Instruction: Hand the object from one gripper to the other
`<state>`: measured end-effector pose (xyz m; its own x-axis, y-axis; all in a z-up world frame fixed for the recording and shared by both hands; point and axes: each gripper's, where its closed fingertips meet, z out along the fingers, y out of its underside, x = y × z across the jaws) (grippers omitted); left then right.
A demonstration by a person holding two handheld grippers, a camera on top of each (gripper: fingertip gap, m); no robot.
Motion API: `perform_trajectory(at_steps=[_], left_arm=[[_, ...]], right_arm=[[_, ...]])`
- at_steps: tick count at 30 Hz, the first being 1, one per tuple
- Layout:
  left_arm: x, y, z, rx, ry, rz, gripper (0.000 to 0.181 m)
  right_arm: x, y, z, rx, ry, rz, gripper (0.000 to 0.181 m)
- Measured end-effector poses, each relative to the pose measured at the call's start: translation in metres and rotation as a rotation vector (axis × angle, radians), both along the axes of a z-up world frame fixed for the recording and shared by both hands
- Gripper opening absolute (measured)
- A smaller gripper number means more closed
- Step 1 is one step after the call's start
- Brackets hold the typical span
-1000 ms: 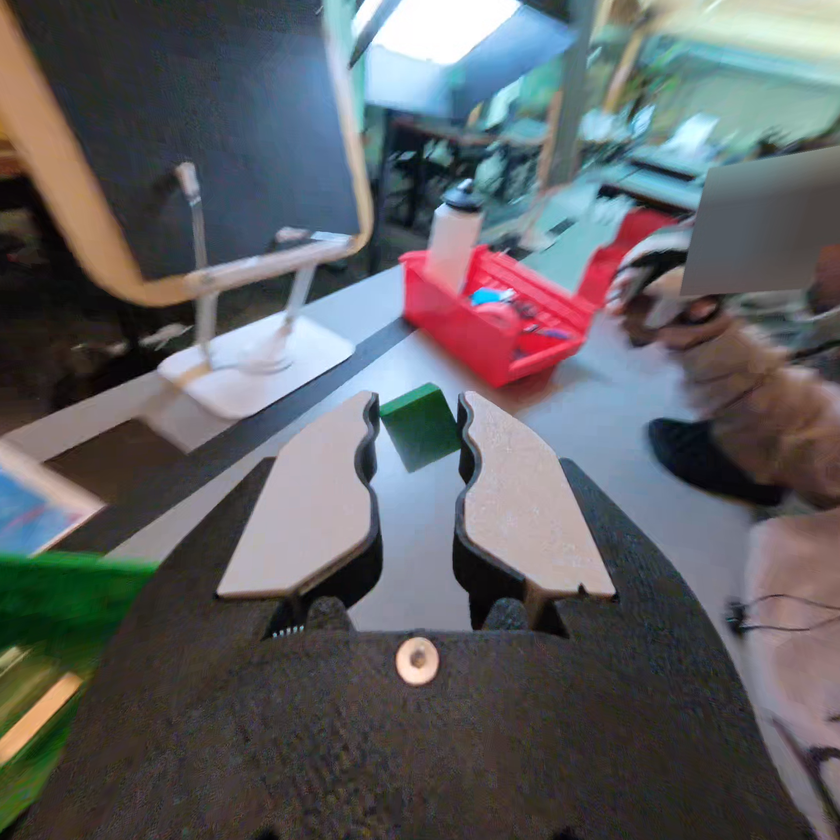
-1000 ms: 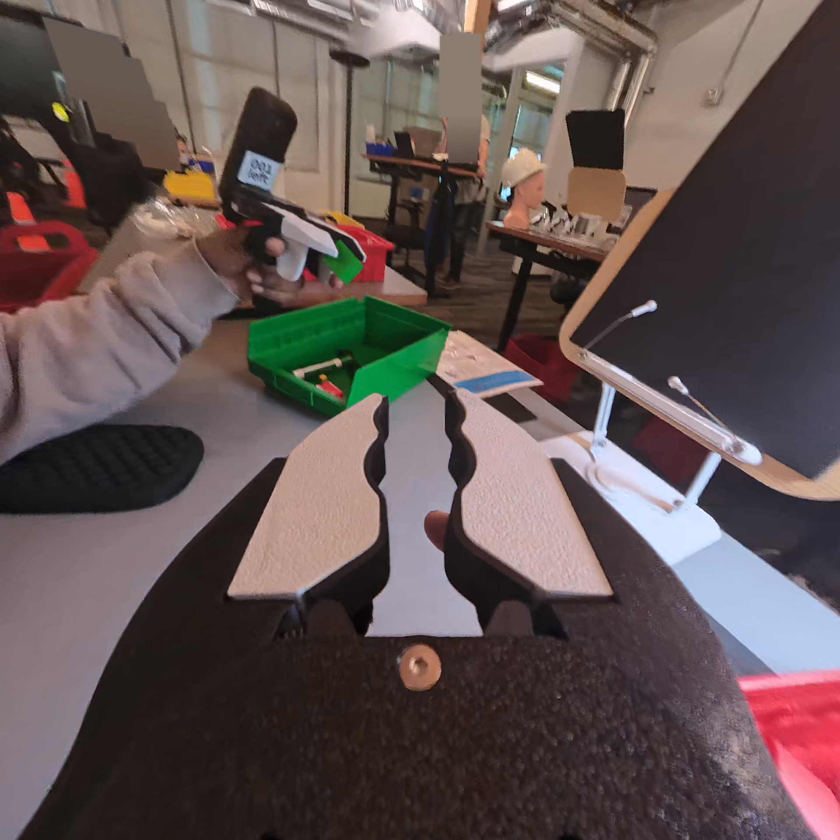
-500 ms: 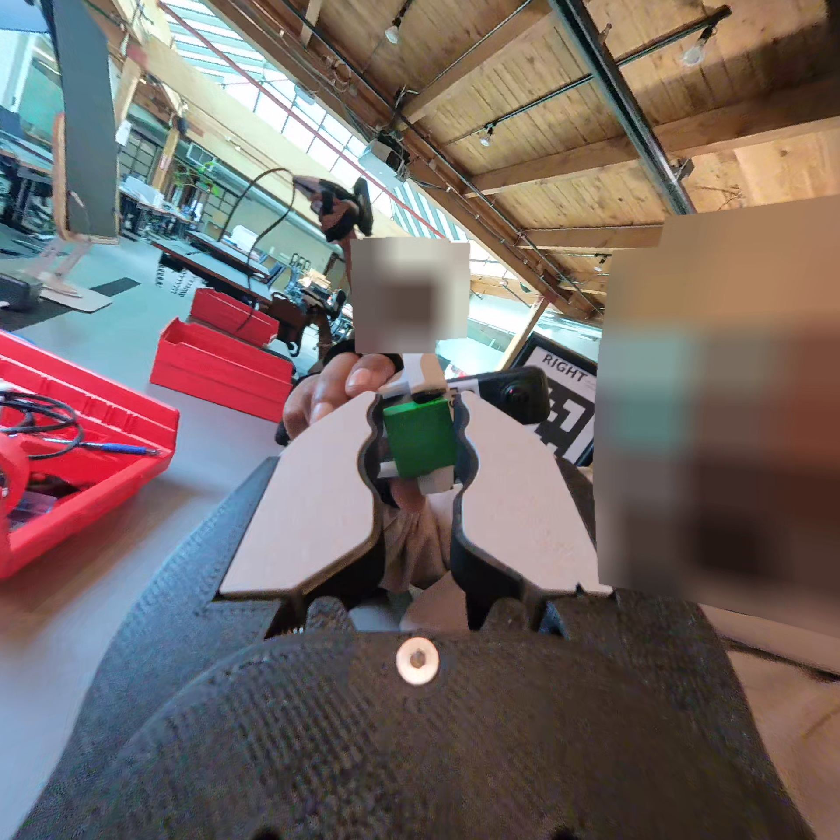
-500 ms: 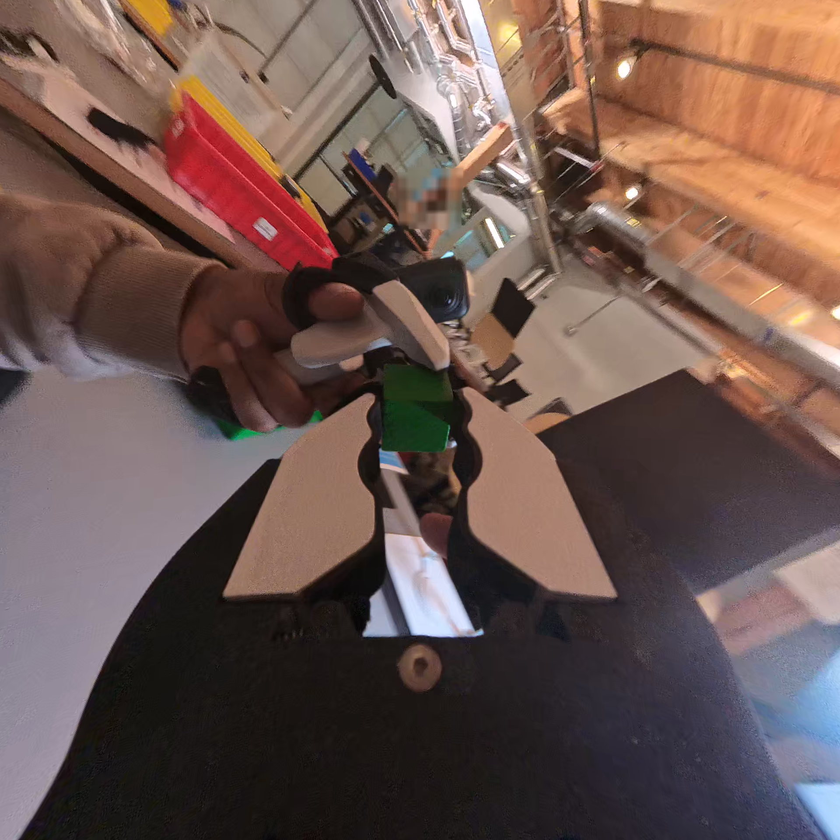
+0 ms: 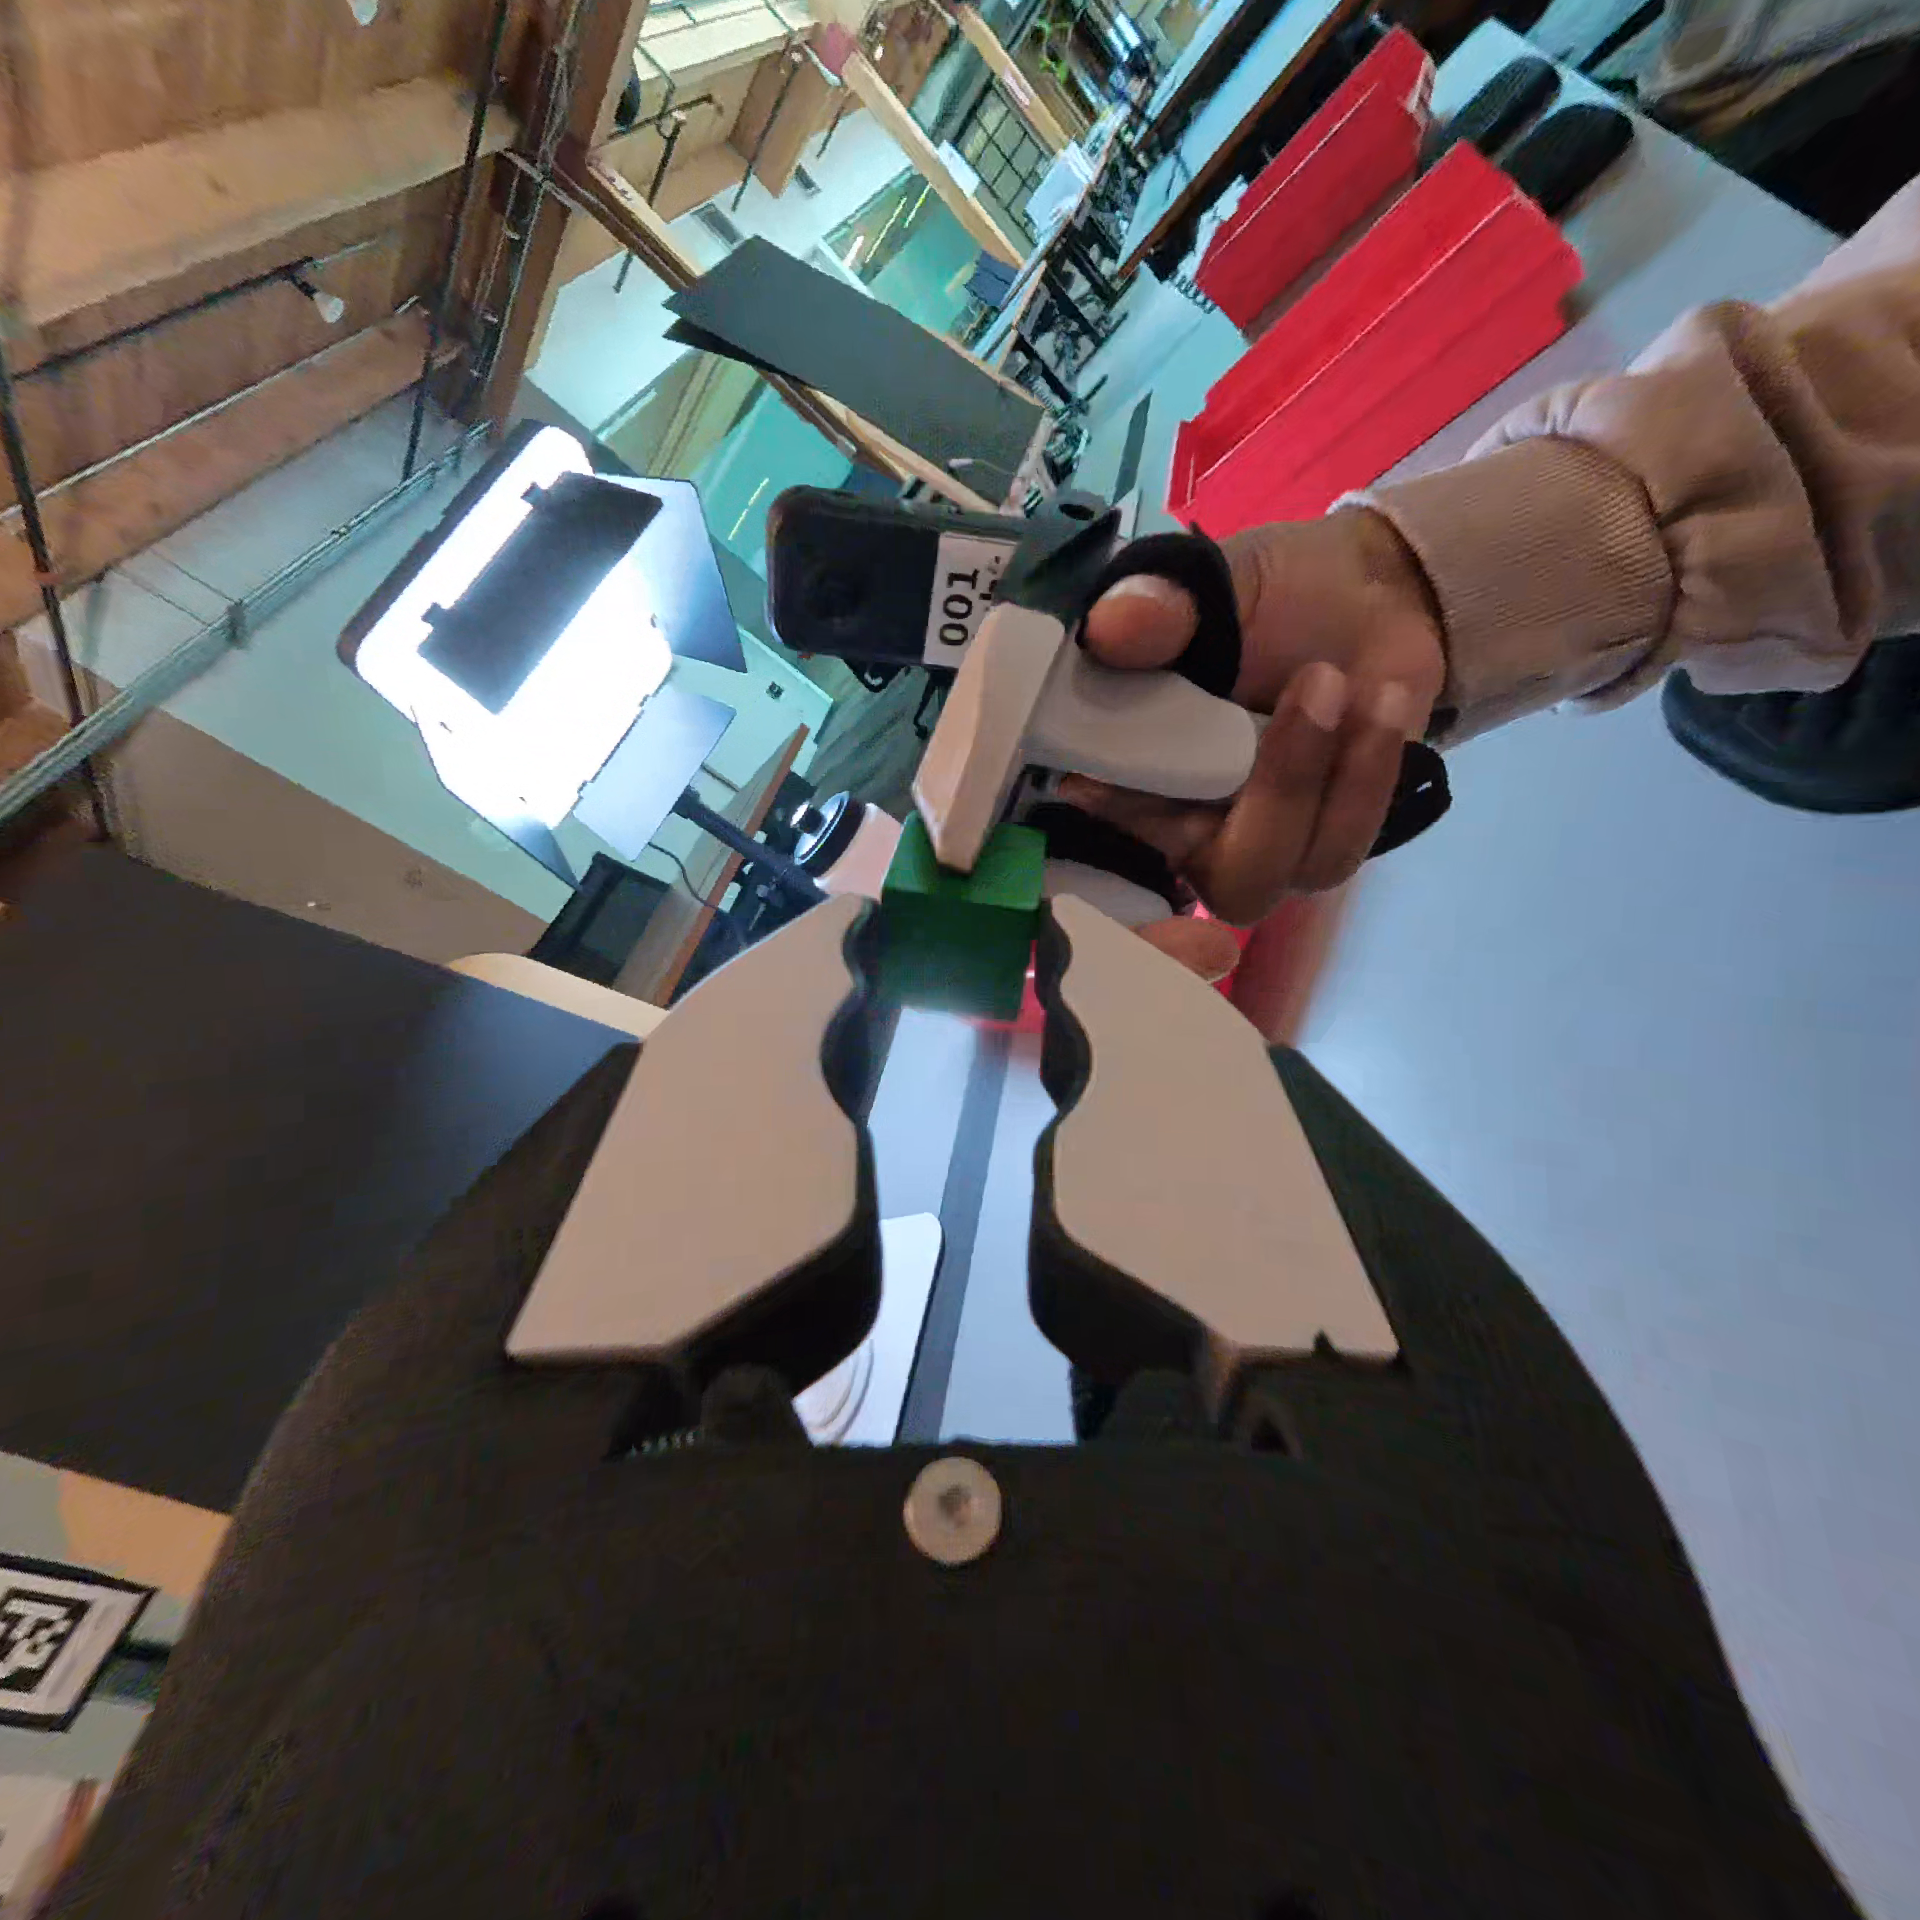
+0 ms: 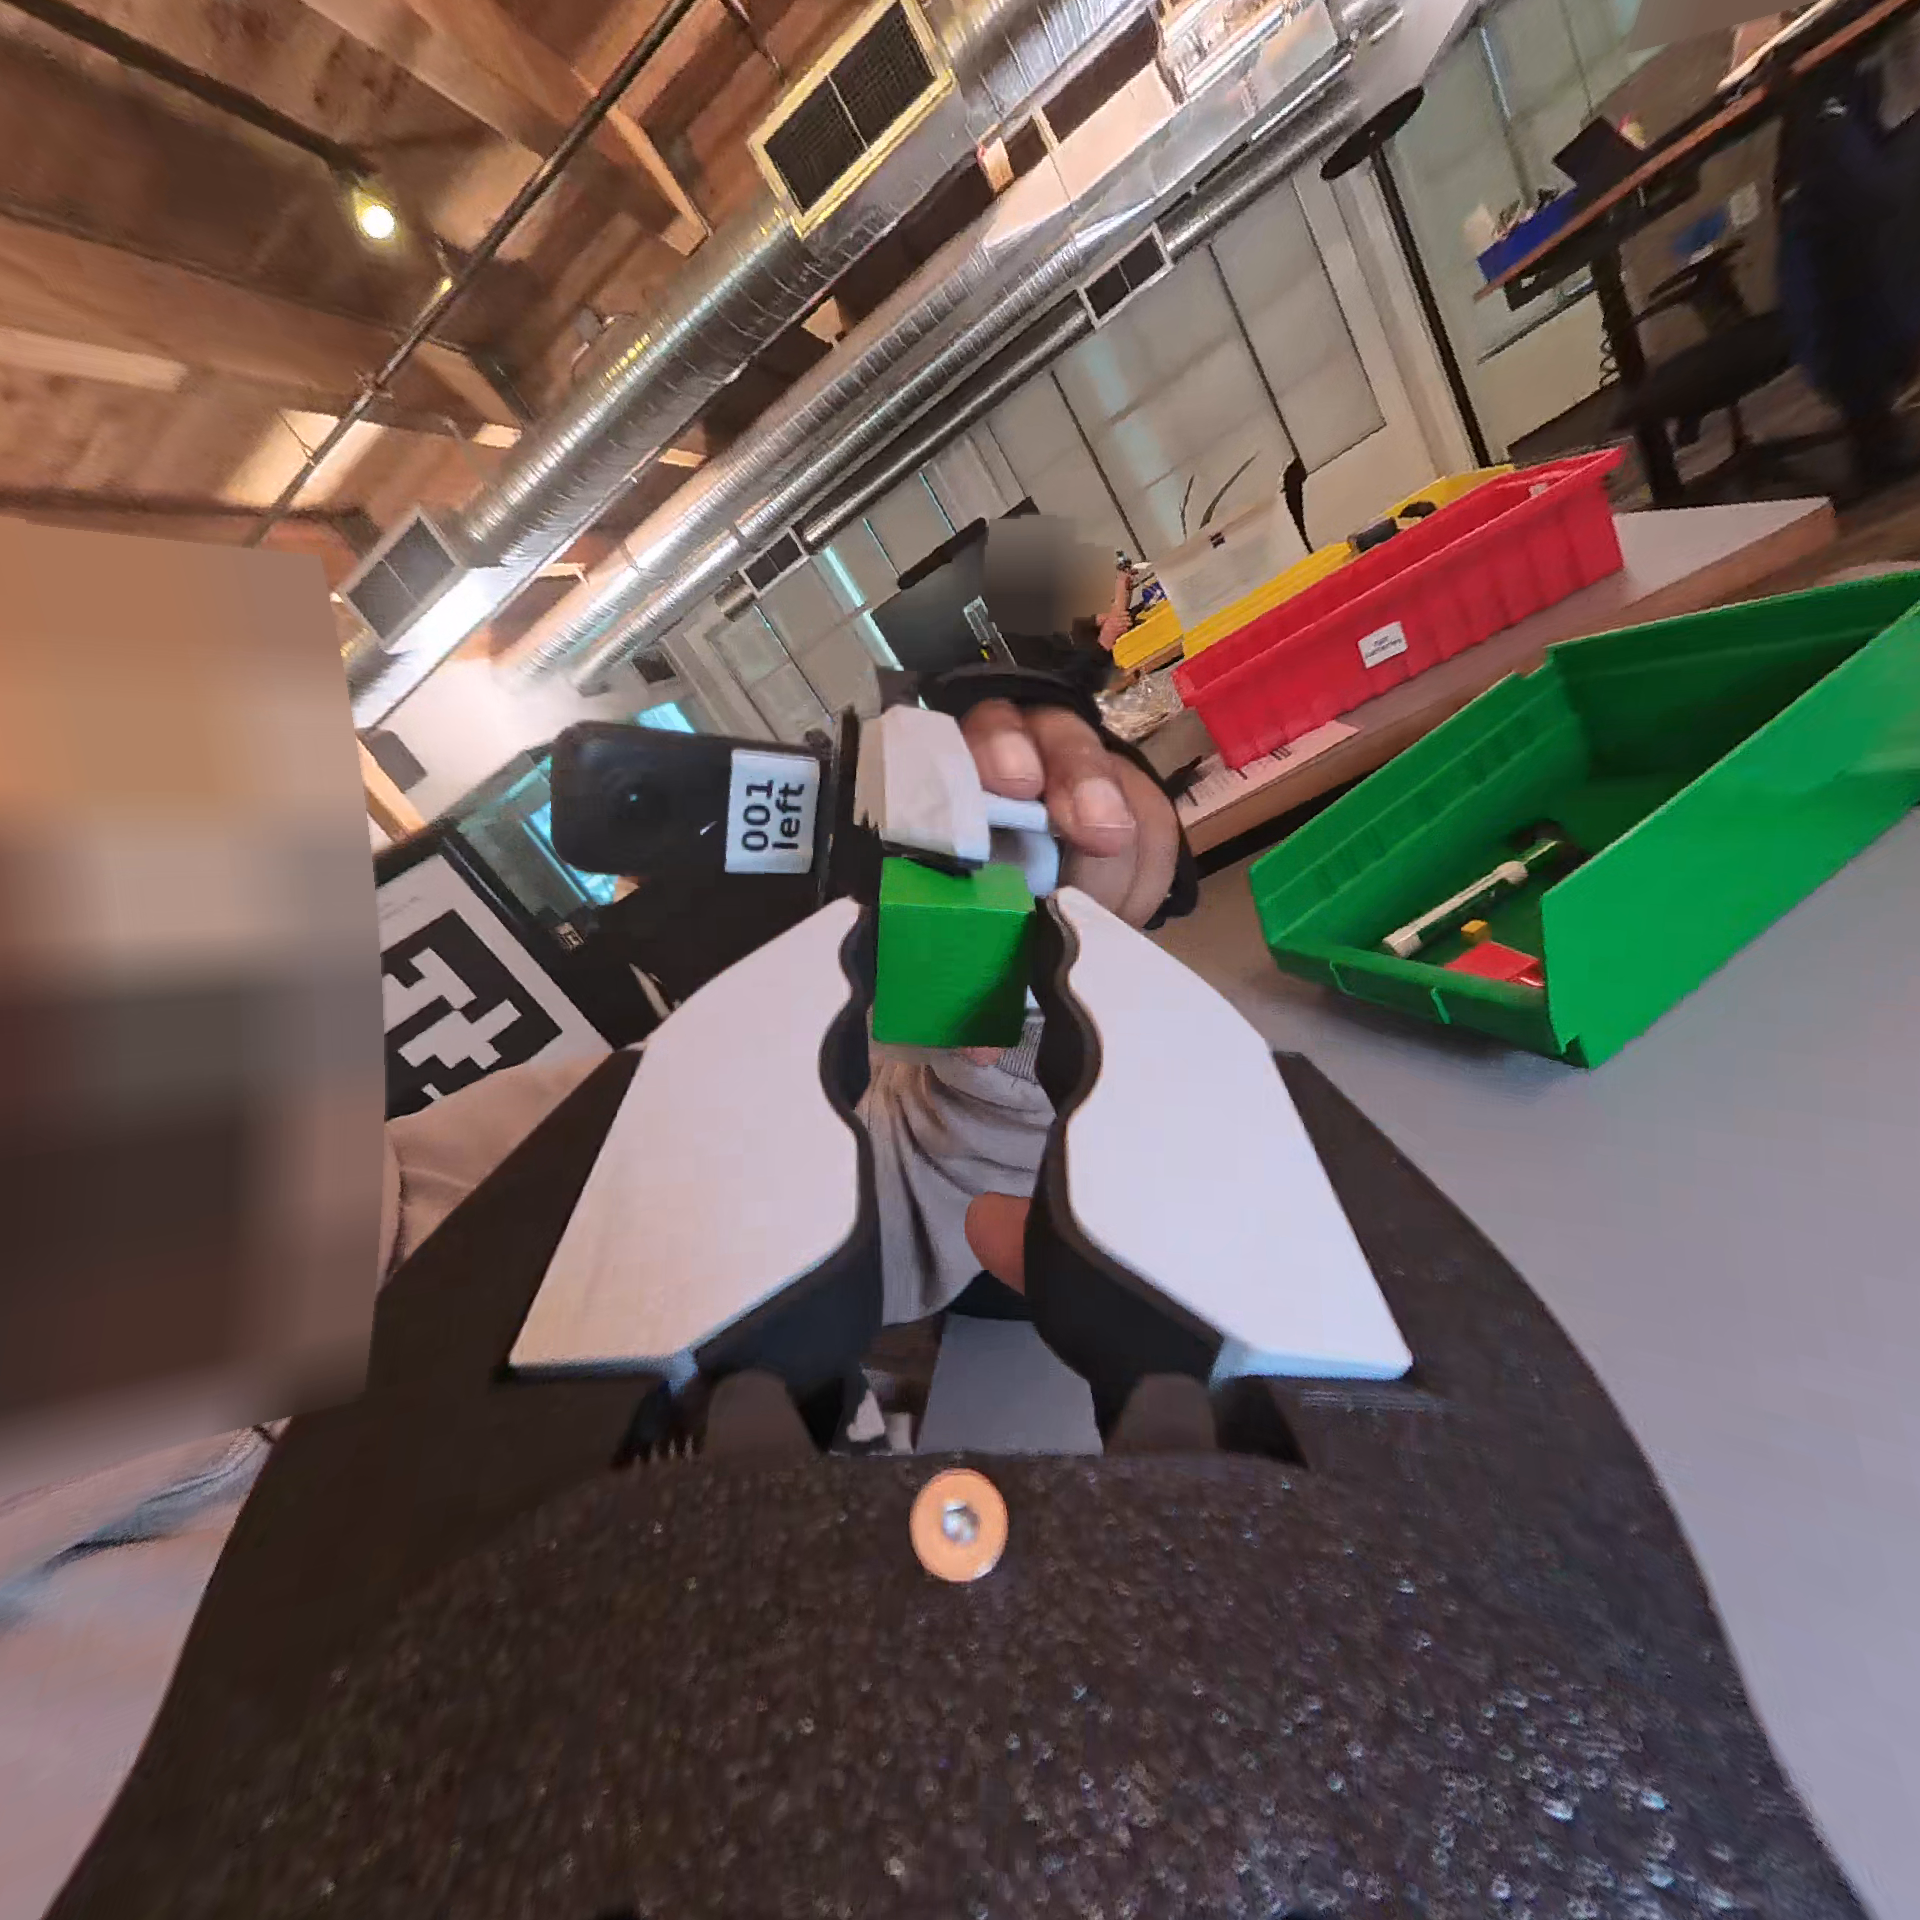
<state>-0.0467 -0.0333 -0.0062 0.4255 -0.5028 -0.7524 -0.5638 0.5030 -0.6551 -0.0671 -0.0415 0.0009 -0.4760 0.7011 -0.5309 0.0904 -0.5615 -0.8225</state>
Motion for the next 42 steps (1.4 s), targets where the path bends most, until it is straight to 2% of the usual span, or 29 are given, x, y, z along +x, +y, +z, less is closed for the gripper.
perform_trajectory(at_steps=[2,4,6,8,11,13,16,19,21,22,23,25,27,28,32,36,39,42], left_arm=[[-0.002,0.003,-0.002,-0.03,0.009,0.026,0.028],[-0.006,0.007,0.006,-0.083,-0.096,0.02,0.028],[-0.014,0.011,0.013,-0.212,-0.256,-0.018,0.028],[-0.023,0.014,0.026,-0.357,-0.493,-0.104,0.028],[-0.034,0.014,0.047,-0.61,-0.882,-0.328,0.027],[-0.038,0.016,0.054,-0.737,-1.079,-0.459,0.027],[-0.033,0.019,0.051,-0.873,-1.247,-0.572,0.027],[-0.012,0.016,0.042,-0.953,-1.286,-0.609,0.027],[0.002,0.013,0.036,-1.004,-1.29,-0.629,0.028],[0.008,0.011,0.034,-1.024,-1.29,-0.64,0.028],[0.012,0.01,0.033,-1.036,-1.285,-0.644,0.028],[0.015,0.01,0.031,-1.03,-1.26,-0.627,0.027],[0.013,0.01,0.031,-0.951,-1.17,-0.575,0.032],[0.011,0.01,0.031,-0.871,-1.093,-0.53,0.039],[0.019,-0.007,0.02,-0.577,-0.611,-0.379,0.051],[0.021,-0.01,-0.005,-0.253,-0.172,-0.183,0.06],[0.02,-0.008,-0.008,0.029,0.01,-0.066,0.05],[0.029,-0.019,-0.005,0.118,0.013,-0.117,0.045]], right_arm=[[-0.001,0.003,-0.001,-0.004,-0.001,-0.006,0.029],[0.002,0.011,0.005,0.087,0.044,-0.088,0.033],[0.008,0.028,0.011,0.308,0.092,-0.288,0.044],[0.02,0.039,0.023,0.568,0.175,-0.495,0.048],[0.035,0.038,0.039,0.999,0.343,-0.82,0.045],[0.032,0.03,0.041,1.209,0.382,-0.956,0.041],[0.016,0.023,0.034,1.313,0.329,-1.012,0.047],[0.012,0.023,0.032,1.328,0.31,-1.05,0.048],[0.011,0.024,0.029,1.413,0.288,-1.063,0.043],[0.011,0.024,0.026,1.473,0.272,-1.063,0.032],[0.013,0.024,0.026,1.523,0.273,-1.077,0.029],[0.015,0.024,0.024,1.517,0.249,-1.022,0.029],[0.017,0.028,0.025,1.297,0.205,-0.884,0.028],[0.017,0.028,0.022,1.151,0.162,-0.771,0.029],[0.026,0.008,0.005,0.67,0.024,-0.286,0.028],[0.034,-0.013,0.001,0.354,-0.02,0.021,0.028],[0.04,-0.031,0.001,0.239,0.02,0.21,0.028],[0.047,-0.047,-0.003,0.211,0.071,0.361,0.028]])
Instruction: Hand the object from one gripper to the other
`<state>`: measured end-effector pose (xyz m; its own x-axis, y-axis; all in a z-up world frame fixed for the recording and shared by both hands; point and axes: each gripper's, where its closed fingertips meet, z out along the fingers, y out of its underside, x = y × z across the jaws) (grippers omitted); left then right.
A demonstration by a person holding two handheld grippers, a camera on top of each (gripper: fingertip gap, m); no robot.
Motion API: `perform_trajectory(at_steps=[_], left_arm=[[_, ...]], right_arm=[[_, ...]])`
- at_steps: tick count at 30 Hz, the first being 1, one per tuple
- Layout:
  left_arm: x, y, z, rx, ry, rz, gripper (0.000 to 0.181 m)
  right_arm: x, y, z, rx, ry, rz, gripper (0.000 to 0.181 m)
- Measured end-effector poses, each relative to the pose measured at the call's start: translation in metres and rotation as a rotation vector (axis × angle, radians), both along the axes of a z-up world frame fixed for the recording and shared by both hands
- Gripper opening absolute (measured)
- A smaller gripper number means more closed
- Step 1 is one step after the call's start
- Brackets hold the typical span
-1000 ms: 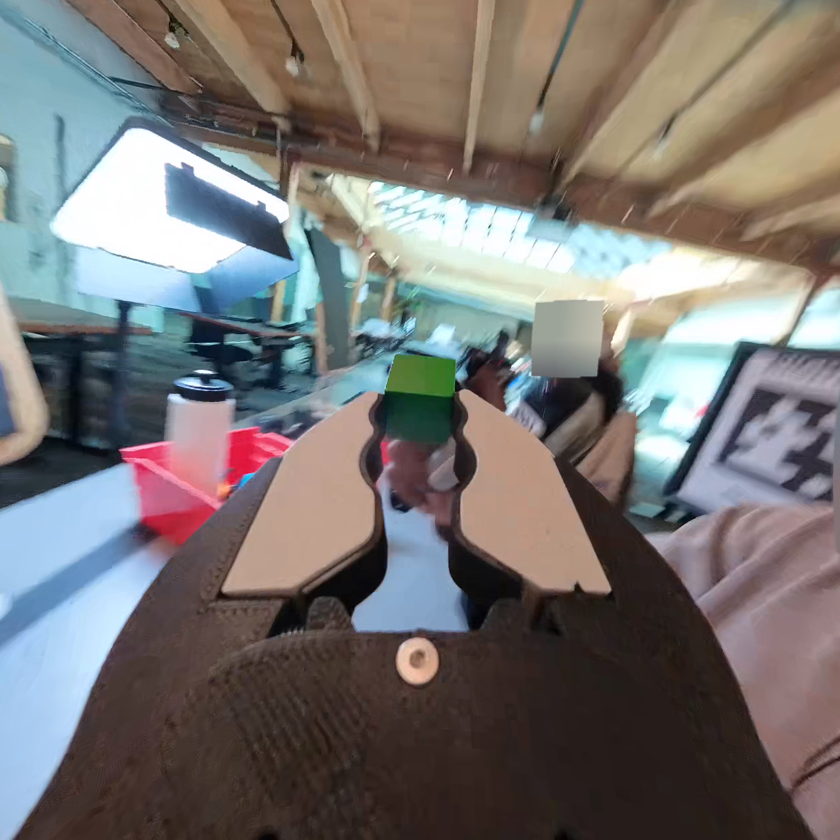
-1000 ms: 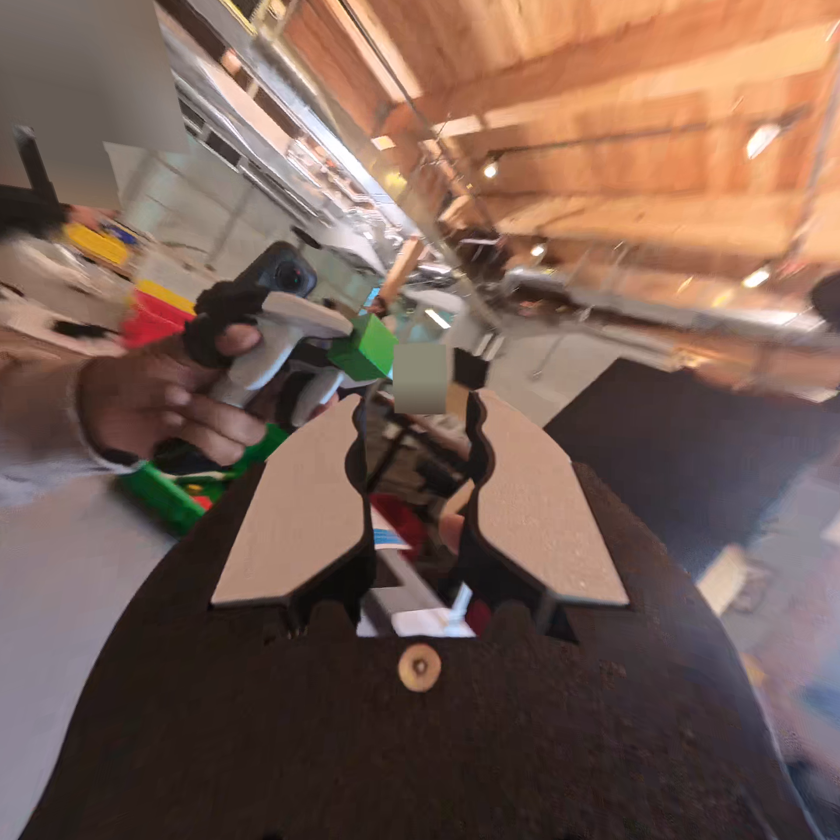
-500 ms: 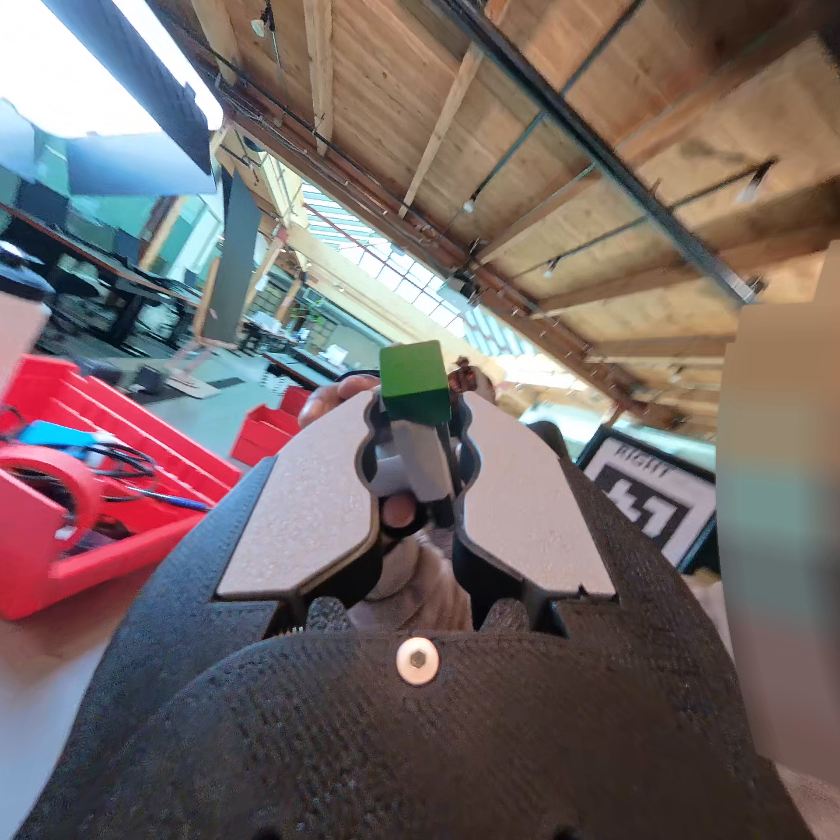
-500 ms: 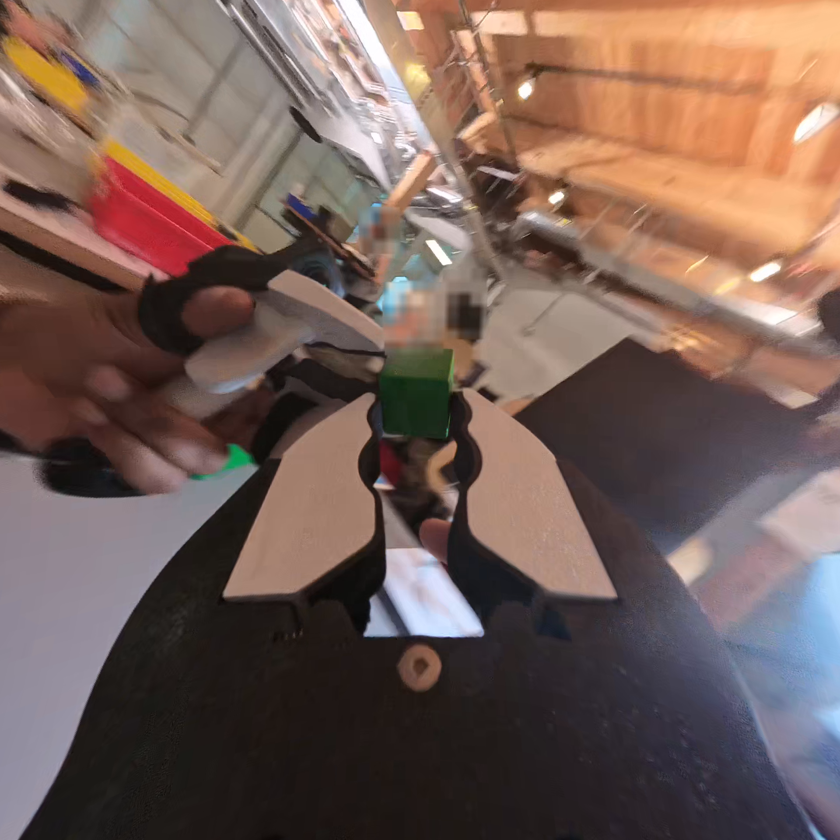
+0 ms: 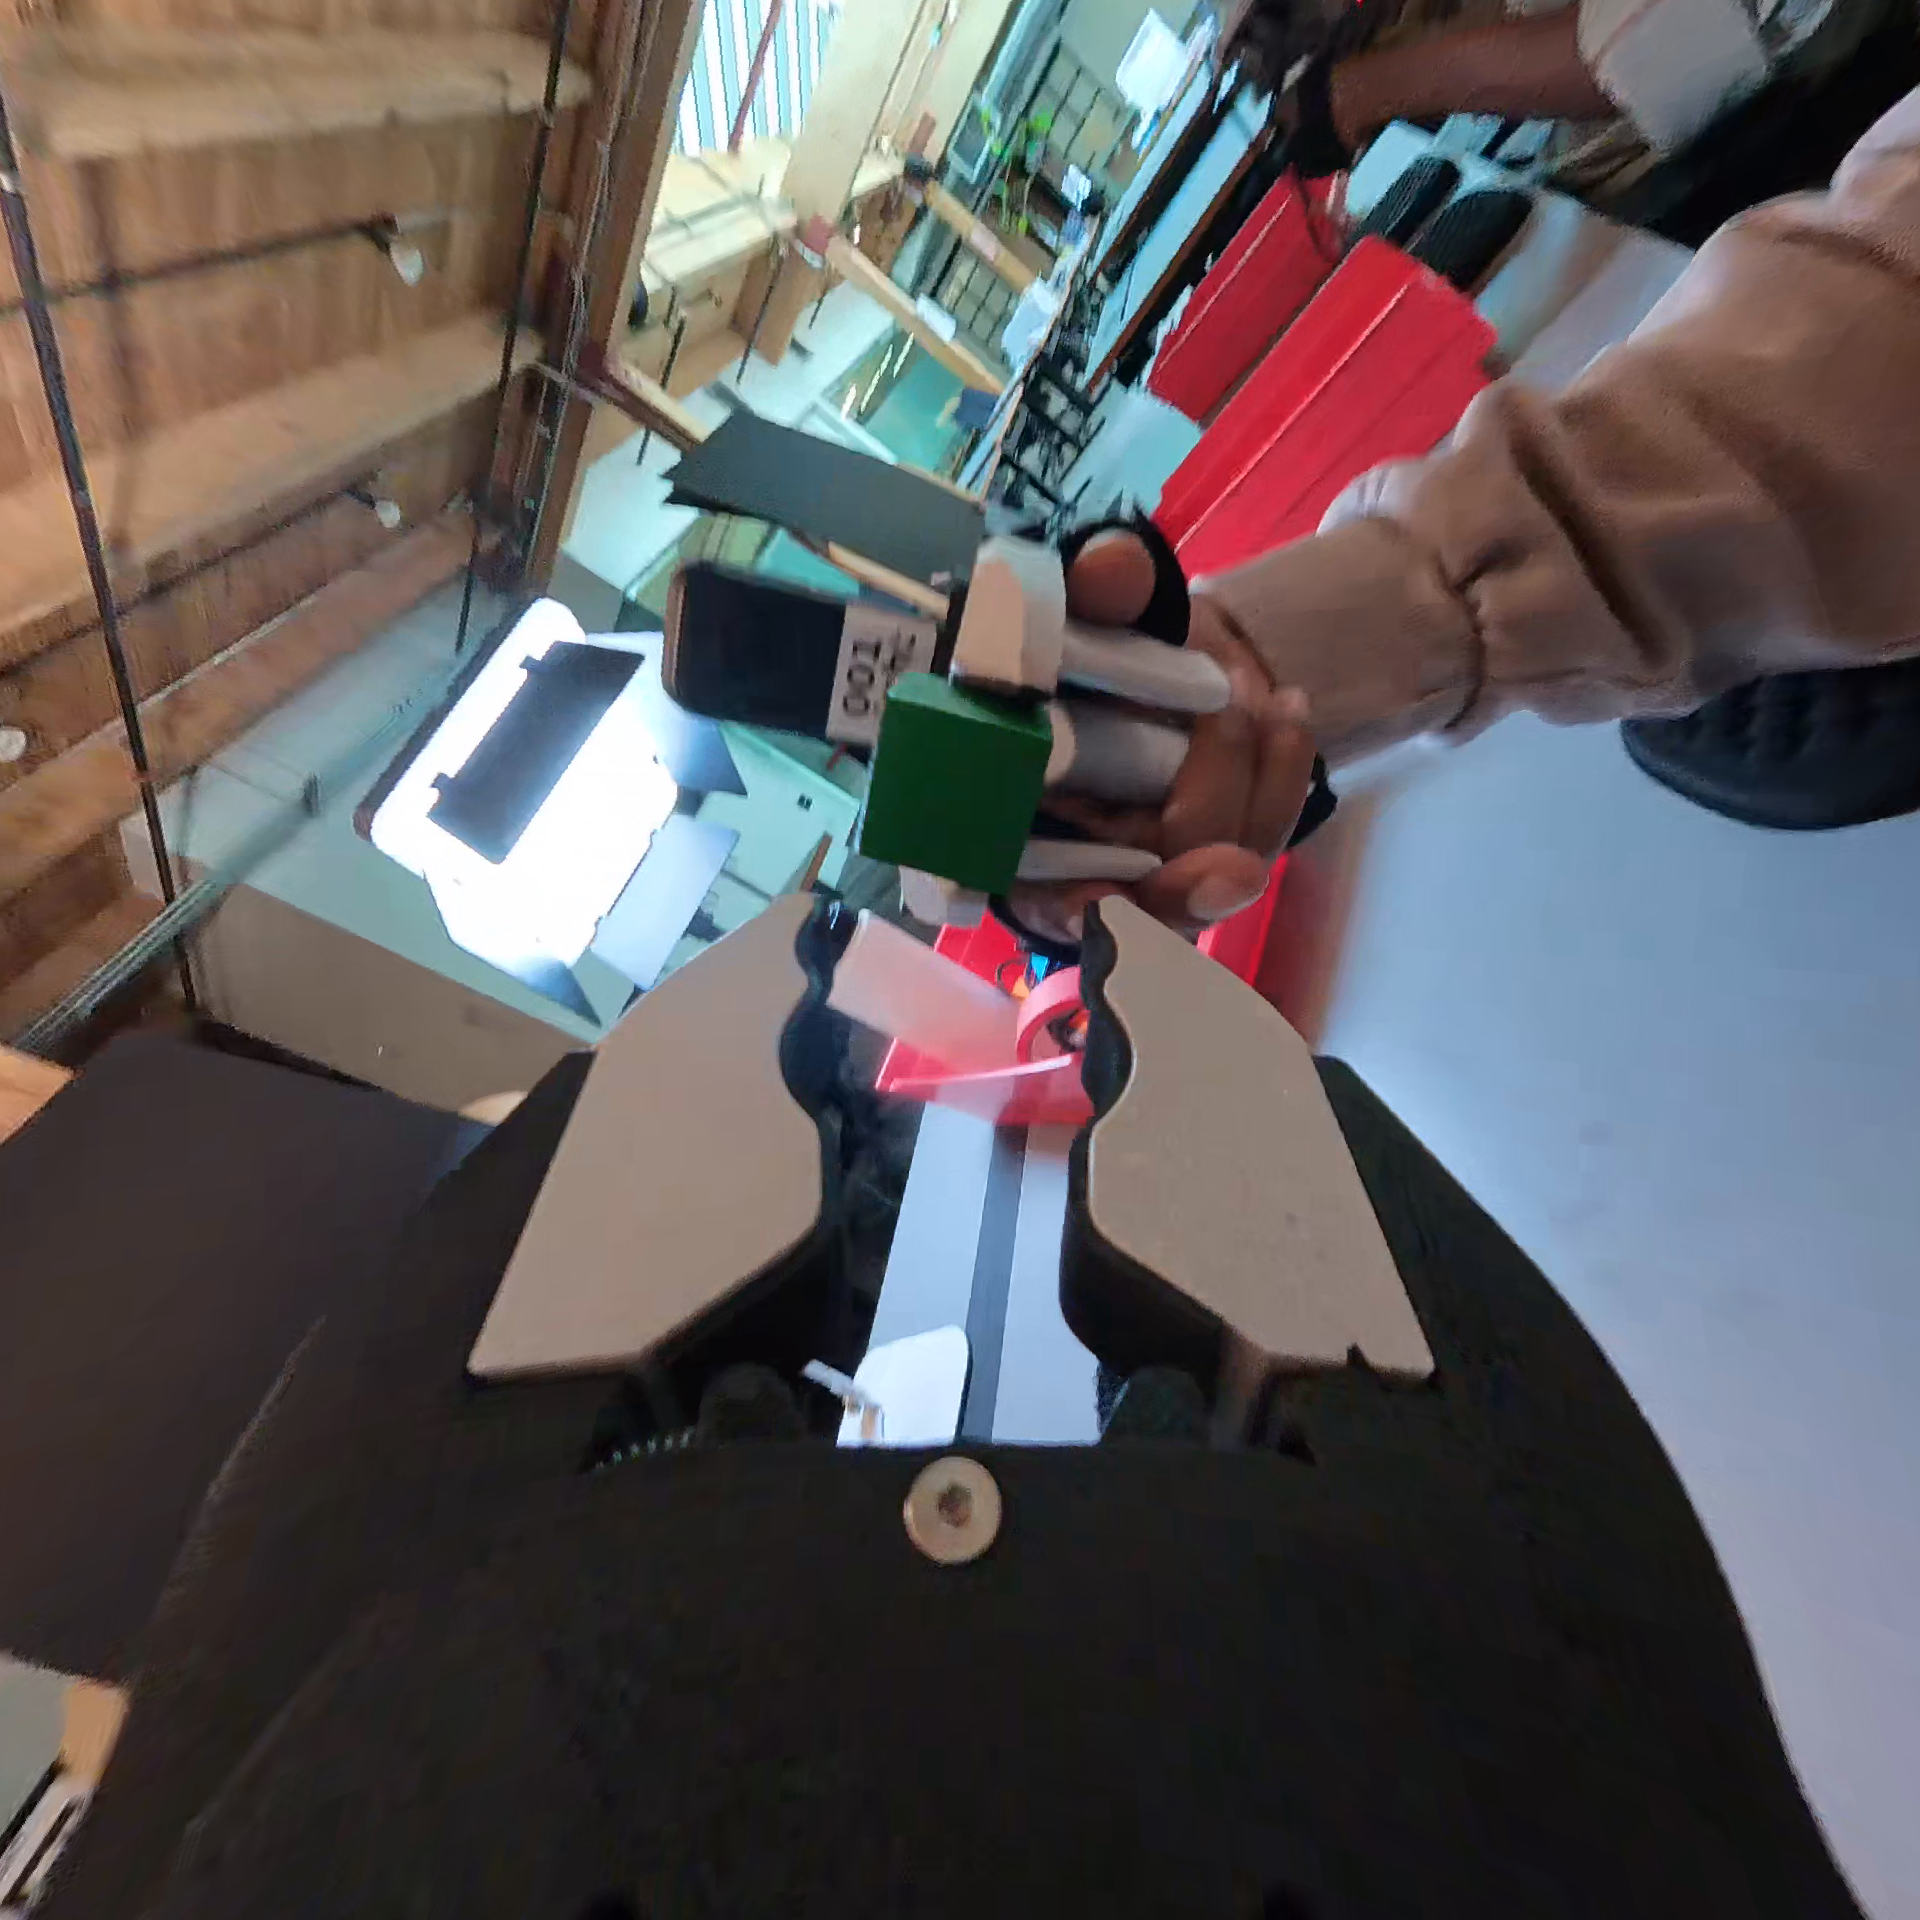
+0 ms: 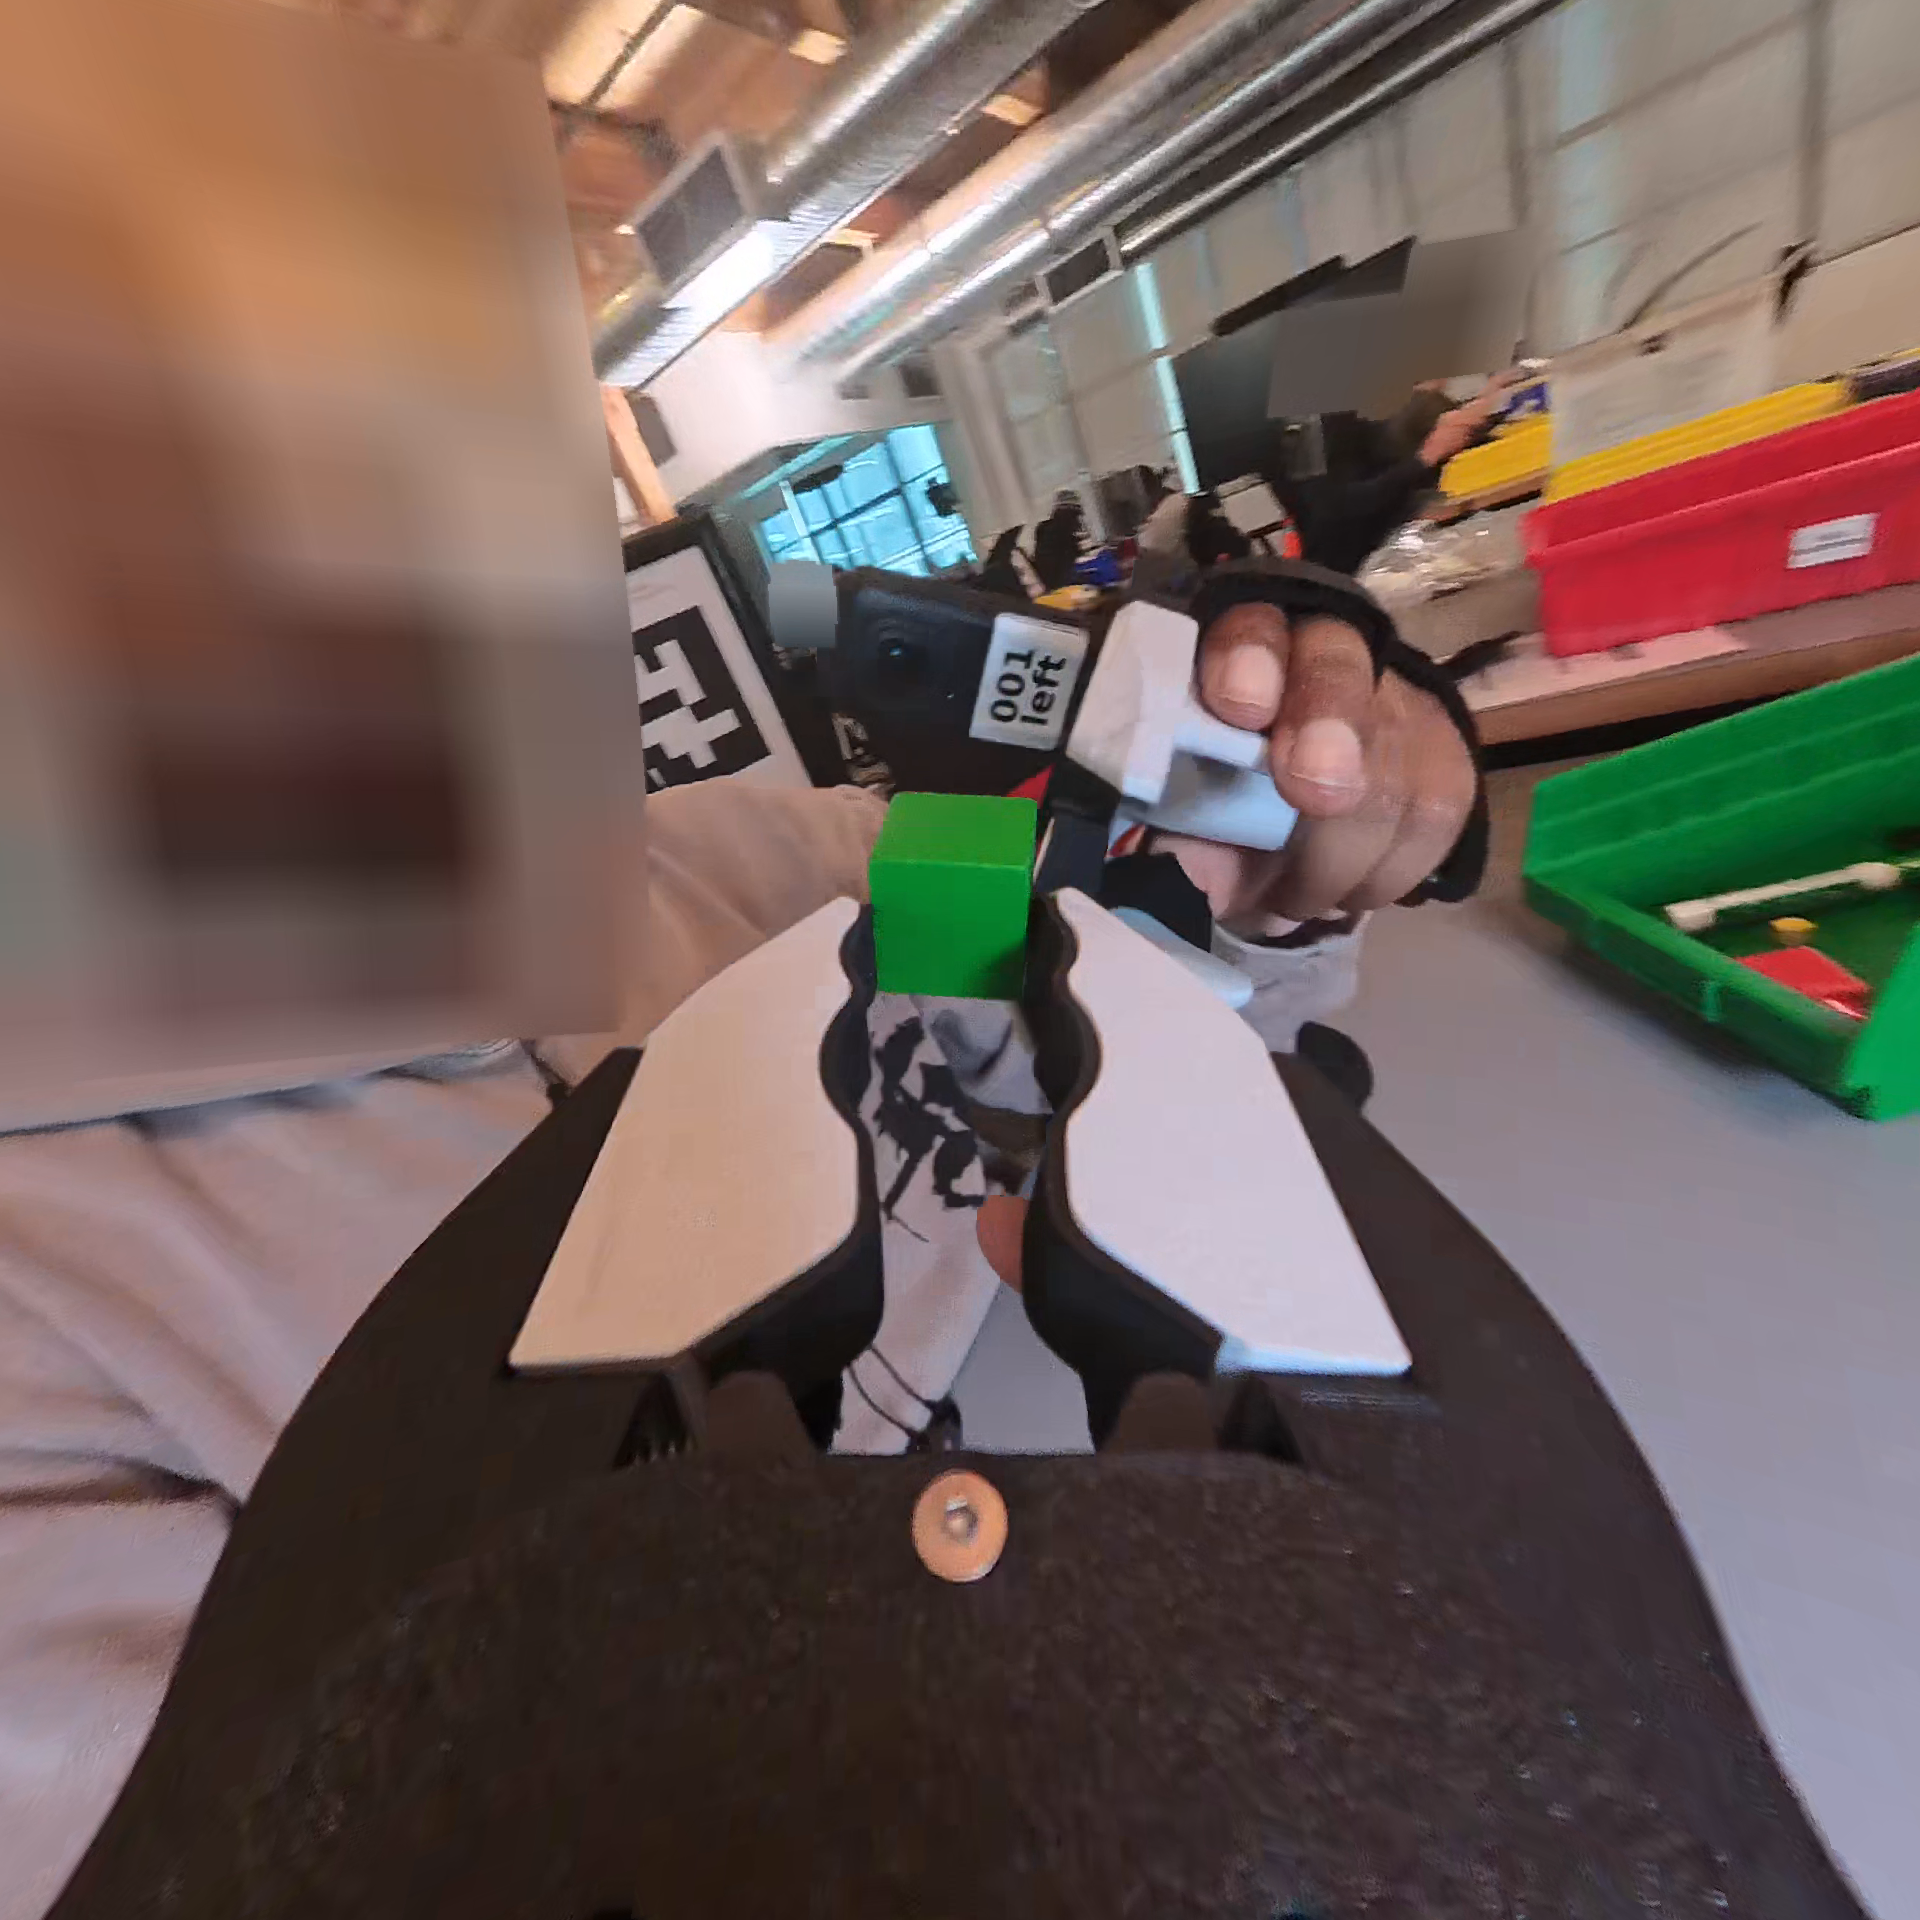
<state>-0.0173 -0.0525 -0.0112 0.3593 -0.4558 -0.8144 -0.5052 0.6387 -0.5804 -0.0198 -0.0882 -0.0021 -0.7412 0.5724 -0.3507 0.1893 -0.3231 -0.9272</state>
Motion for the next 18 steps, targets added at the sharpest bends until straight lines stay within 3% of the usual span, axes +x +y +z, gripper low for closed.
perform_trajectory(at_steps=[5,7,10,15,18], left_arm=[[0.021,-0.025,-0.004,-0.021,-0.027,-0.173,0.041],[0.03,-0.041,-0.007,-0.036,-0.03,-0.274,0.031],[0.039,-0.052,-0.011,-0.023,-0.01,-0.318,0.025],[0.038,-0.049,-0.011,-0.036,-0.032,-0.312,0.025],[0.038,-0.041,-0.013,-0.078,-0.065,-0.302,0.039]], right_arm=[[0.022,-0.027,-0.012,-0.012,0.129,0.277,0.028],[0.03,-0.034,-0.011,-0.07,0.176,0.383,0.028],[0.042,-0.044,-0.015,-0.122,0.209,0.527,0.028],[0.041,-0.038,-0.016,-0.166,0.227,0.527,0.028],[0.037,-0.034,-0.02,-0.174,0.215,0.507,0.028]])
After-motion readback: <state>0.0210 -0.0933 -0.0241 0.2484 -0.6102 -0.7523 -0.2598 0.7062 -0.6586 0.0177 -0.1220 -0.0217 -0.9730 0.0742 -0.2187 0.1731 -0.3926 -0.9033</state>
